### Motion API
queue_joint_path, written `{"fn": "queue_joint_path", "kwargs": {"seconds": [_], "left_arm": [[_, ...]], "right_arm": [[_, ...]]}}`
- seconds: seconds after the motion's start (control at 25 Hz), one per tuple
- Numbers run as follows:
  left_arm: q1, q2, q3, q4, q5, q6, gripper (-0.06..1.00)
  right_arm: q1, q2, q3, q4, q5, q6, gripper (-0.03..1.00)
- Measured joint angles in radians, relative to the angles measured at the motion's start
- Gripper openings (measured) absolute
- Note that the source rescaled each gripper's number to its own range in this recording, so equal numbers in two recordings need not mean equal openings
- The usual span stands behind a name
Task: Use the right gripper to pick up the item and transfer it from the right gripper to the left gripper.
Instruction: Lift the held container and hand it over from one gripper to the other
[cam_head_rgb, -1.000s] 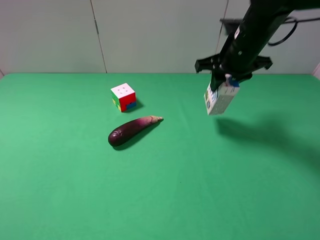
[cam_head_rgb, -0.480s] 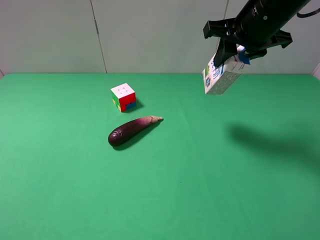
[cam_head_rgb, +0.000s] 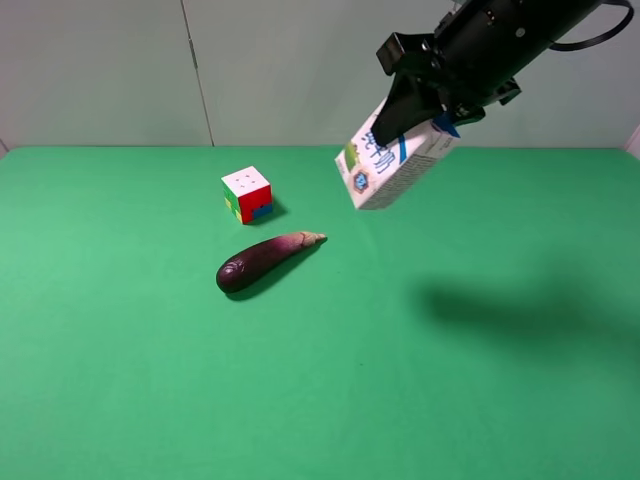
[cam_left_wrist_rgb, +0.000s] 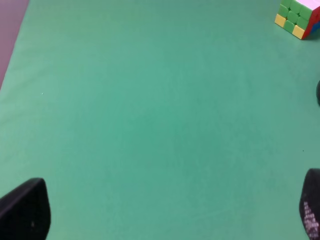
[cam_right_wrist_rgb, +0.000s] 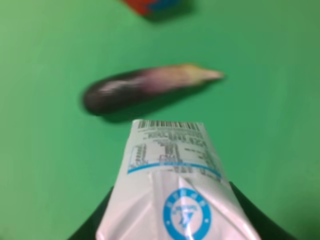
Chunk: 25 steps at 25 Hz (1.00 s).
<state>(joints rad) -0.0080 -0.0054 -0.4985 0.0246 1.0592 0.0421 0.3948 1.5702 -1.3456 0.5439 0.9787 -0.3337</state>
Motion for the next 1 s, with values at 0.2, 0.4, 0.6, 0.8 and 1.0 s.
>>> {"fn": "queue_joint_path", "kwargs": {"seconds": [0.2, 0.4, 0.6, 0.8, 1.0], "left_arm": [[0.000, 0.000, 0.000, -0.005, 0.000, 0.000, 0.97], [0.000, 0.000, 0.000, -0.034, 0.000, 0.027, 0.96], [0.000, 0.050, 0.000, -0.141, 0.001, 0.154, 0.96], [0.000, 0.228, 0.000, -0.226, 0.006, 0.260, 0.96], [-0.010, 0.399, -0.016, -0.284, -0.006, 0.365, 0.95]], "right_arm": [[0.000, 0.000, 0.000, 0.110, 0.009, -0.187, 0.00], [0.000, 0.000, 0.000, 0.130, 0.068, -0.386, 0.00], [0.000, -0.001, 0.000, 0.130, 0.087, -0.551, 0.00], [0.000, -0.002, 0.000, 0.131, 0.087, -0.672, 0.00], [0.000, -0.002, 0.000, 0.158, 0.088, -0.753, 0.00]]}}
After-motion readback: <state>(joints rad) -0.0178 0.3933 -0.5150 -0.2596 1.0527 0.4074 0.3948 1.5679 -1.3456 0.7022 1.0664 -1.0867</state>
